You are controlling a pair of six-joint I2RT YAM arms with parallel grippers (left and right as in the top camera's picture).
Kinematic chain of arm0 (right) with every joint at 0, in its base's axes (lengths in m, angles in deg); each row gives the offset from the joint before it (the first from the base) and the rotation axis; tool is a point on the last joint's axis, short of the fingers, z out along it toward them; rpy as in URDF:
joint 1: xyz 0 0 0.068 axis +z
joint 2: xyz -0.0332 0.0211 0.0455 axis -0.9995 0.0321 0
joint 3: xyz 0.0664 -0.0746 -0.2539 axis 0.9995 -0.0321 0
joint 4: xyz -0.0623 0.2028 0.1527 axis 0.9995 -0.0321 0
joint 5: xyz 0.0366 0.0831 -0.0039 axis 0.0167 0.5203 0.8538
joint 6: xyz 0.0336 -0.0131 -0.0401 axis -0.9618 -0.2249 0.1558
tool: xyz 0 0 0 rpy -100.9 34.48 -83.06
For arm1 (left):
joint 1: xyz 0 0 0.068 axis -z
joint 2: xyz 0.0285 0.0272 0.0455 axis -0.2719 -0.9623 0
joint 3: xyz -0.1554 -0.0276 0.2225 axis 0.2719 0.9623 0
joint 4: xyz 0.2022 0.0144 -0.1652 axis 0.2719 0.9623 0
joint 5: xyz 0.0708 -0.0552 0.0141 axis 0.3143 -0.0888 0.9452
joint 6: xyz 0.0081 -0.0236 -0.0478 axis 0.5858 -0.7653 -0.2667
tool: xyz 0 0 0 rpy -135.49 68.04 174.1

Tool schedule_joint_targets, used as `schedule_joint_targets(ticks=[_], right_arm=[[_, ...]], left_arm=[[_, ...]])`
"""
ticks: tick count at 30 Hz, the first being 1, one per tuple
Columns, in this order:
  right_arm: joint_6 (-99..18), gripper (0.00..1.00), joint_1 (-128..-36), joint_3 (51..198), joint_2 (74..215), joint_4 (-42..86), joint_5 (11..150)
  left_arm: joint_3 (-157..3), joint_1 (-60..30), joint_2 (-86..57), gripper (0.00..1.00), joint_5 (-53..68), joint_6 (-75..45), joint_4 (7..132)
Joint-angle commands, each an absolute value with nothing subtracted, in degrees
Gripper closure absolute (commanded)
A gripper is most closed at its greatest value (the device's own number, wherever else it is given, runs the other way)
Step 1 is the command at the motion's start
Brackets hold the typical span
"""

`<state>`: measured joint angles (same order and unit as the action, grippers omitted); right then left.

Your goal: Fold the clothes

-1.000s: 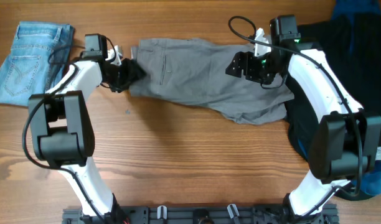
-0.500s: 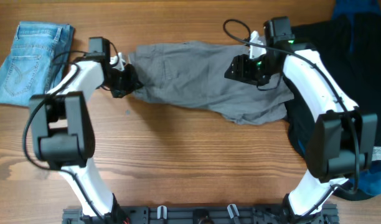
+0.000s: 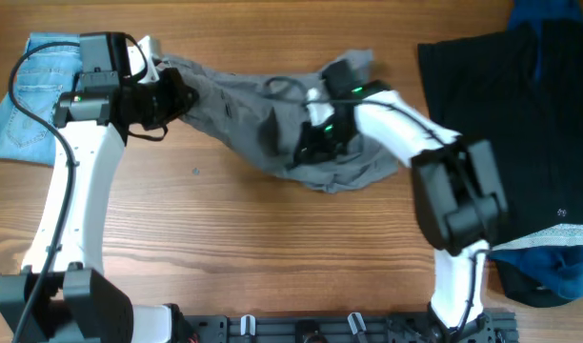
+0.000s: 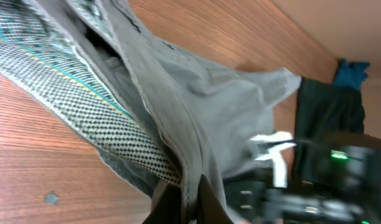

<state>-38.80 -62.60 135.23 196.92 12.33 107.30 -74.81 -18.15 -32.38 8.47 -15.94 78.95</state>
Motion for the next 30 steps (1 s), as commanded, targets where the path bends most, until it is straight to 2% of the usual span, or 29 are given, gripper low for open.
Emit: schedule_joint_targets(ticks=[1, 6, 10, 15, 24, 30], right_arm=[[-42.0, 0.80, -56.6, 134.6, 199.7, 15.7, 113.3], [-43.5, 0.80, -51.0, 134.6, 200.4, 20.8, 112.8], [-43.5, 0.79, -50.2, 134.6, 200.4, 21.5, 109.4], [-39.5, 0.71, -55.2, 136.5, 197.8, 15.6, 107.5], [-38.3, 0.64, -69.4, 138.2, 188.5, -2.8, 86.7], [-38.3, 0.60, -74.3, 133.2, 189.0, -2.9, 85.0]], left_arm=[[-75.7, -15.7, -28.9, 0.96, 7.9, -16.7, 78.9], [-75.7, -12.8, -26.9, 0.96, 7.6, -16.7, 78.8], [-75.7, -10.8, -26.8, 0.96, 7.6, -16.9, 80.0], [-75.7, -10.3, -26.8, 0.96, 7.9, -15.1, 83.3], [-75.7, -10.0, -26.8, 0.96, 8.1, -13.7, 84.7], [-75.7, -5.8, -27.1, 0.96, 8.1, -13.7, 84.7]])
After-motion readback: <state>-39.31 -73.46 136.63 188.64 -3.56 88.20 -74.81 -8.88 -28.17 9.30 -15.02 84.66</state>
